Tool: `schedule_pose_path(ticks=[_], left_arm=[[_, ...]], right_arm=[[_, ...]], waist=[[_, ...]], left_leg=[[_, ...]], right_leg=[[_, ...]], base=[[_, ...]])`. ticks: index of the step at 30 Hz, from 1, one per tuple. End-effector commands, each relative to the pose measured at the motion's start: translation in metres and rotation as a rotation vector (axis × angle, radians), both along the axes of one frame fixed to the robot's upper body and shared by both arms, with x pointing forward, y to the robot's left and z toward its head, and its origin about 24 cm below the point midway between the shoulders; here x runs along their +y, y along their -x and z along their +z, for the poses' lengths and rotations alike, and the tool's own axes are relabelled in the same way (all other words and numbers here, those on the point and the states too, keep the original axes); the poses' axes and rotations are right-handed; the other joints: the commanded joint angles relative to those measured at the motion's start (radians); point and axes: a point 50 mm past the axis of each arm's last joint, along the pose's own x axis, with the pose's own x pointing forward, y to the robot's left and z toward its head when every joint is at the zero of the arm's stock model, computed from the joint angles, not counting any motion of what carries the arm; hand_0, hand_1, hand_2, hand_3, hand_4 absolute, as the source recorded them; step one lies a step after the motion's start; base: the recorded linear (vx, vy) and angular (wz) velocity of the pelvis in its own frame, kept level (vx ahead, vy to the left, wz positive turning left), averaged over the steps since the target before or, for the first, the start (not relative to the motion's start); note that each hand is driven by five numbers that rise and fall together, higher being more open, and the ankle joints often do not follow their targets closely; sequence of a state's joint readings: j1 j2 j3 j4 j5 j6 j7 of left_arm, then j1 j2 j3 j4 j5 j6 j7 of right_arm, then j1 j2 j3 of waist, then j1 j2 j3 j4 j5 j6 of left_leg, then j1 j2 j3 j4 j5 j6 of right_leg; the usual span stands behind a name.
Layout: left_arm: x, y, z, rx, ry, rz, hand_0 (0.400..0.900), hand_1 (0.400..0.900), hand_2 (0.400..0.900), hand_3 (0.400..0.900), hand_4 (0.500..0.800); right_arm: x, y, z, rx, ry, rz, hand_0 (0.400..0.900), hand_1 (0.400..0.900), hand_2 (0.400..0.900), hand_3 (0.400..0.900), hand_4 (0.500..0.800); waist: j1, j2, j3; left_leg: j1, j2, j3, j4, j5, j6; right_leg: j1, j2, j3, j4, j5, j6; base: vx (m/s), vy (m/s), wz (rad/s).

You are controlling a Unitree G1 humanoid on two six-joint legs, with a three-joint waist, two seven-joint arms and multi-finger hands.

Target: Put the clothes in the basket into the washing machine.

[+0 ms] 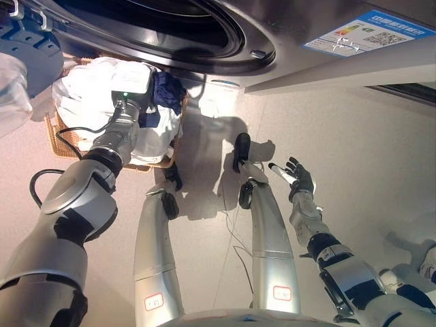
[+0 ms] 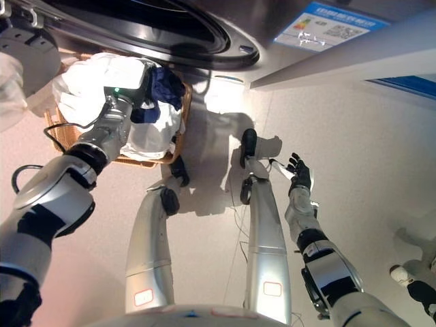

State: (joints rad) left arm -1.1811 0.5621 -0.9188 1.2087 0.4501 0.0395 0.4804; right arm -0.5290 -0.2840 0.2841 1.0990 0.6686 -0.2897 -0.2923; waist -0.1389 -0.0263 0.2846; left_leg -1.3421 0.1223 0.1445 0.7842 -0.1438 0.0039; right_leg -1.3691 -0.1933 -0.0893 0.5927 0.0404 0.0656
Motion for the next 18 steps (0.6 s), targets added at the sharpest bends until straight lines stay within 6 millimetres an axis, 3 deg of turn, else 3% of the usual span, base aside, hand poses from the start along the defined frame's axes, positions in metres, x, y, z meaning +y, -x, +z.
schedule_pose_path(ticks=[1, 11, 14, 18], left_arm=[[0.016, 0.004, -0.005, -0.021, 0.055, 0.061, 0.4, 0.4, 0.4, 0.4, 0.5], [0.016, 0.006, -0.009, -0.046, 0.096, 0.064, 0.4, 0.4, 0.4, 0.4, 0.5], [0.02, 0.007, -0.01, -0.07, 0.191, 0.073, 0.4, 0.4, 0.4, 0.4, 0.5], [0.024, 0.012, -0.025, -0.073, 0.432, 0.098, 0.4, 0.4, 0.4, 0.4, 0.5]], right_arm=[[-0.011, 0.015, -0.011, 0.014, 0.015, -0.059, 0.9, 0.9, 0.9, 0.9, 0.8], [-0.009, 0.021, -0.015, 0.009, 0.017, -0.06, 0.9, 0.9, 0.9, 0.9, 0.8], [-0.01, 0.022, -0.016, 0.008, 0.015, -0.064, 0.9, 0.9, 0.9, 0.9, 0.8], [-0.008, 0.024, -0.019, 0.026, 0.003, -0.069, 0.9, 0.9, 0.9, 0.9, 0.8]], waist=[[-0.019, 0.051, -0.045], [-0.022, 0.053, -0.068], [-0.02, 0.051, -0.068], [-0.011, 0.047, -0.069]], left_leg=[[0.017, -0.017, -0.036, -0.043, -0.033, -0.028], [0.044, -0.023, -0.046, -0.095, -0.01, -0.034], [0.073, -0.022, -0.051, -0.123, 0.005, -0.037], [0.164, -0.024, -0.054, -0.228, 0.042, -0.05]], right_leg=[[0.037, 0.021, -0.044, 0.065, -0.063, 0.078], [0.075, 0.029, -0.052, 0.014, -0.041, 0.078], [0.113, 0.033, -0.058, -0.023, -0.026, 0.08], [0.2, 0.036, -0.063, -0.121, 0.005, 0.081]], base=[[0.0, 0.0, 0.0], [0.0, 0.001, 0.0], [0.0, 0.0, 0.0], [0.02, -0.024, 0.05]])
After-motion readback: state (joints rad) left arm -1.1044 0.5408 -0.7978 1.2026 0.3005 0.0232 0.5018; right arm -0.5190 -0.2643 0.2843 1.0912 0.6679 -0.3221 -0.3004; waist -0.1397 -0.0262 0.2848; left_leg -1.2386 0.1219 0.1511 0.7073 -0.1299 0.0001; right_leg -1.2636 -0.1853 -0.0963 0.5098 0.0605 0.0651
